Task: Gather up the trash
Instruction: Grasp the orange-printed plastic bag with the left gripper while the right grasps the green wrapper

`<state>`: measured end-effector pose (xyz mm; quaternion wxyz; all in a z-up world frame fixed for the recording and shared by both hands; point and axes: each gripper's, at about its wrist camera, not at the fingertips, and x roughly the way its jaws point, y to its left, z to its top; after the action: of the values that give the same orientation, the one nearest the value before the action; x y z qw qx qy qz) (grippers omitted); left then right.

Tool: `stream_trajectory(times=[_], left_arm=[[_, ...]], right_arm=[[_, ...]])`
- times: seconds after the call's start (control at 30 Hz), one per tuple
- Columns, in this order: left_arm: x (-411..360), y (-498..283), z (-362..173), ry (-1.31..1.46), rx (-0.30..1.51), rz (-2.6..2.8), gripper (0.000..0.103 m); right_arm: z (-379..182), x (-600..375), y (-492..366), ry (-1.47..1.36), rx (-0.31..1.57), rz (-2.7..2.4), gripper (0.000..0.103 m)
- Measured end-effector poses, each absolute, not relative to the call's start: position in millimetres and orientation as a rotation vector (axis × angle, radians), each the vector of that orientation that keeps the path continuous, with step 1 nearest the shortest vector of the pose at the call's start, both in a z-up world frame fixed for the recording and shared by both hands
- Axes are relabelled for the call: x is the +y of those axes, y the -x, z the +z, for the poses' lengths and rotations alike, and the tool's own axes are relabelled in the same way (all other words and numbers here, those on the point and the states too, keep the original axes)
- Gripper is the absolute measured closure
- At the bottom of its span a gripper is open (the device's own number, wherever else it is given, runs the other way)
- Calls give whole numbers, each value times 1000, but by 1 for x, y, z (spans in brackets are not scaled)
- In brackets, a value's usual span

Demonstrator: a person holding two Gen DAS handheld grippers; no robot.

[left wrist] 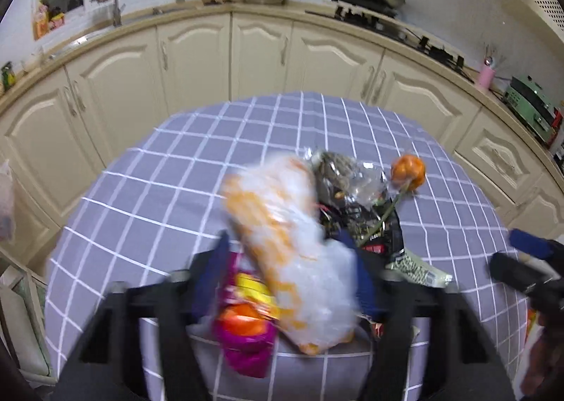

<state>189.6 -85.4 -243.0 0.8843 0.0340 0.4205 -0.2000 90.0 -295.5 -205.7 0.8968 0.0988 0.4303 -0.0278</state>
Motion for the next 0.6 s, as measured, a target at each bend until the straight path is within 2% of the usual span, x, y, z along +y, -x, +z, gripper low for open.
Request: stream_trajectory(times=[0.07, 0.13, 0.33, 0.37, 0.43, 0.6], left_arm=[[-84, -190, -246, -77, 876, -423, 68], [-80, -191, -246, -61, 873, -427, 73], [-70, -189, -238, -42, 850, -425, 74], [-68, -188, -235, -37, 841, -424, 74], [-64, -183, -230, -26, 823, -424, 74], [-54, -170, -215, 6, 778, -422, 74]], right_arm=[[-217, -286, -99, -170, 916, -36, 7], [-226, -276, -107, -135, 928, -14, 15], [-240, -251, -122, 8, 943, -6, 58], [-239, -251, -120, 3, 946, 3, 74], [-238, -257, -114, -34, 955, 11, 84], [-235, -276, -93, -142, 946, 14, 88]])
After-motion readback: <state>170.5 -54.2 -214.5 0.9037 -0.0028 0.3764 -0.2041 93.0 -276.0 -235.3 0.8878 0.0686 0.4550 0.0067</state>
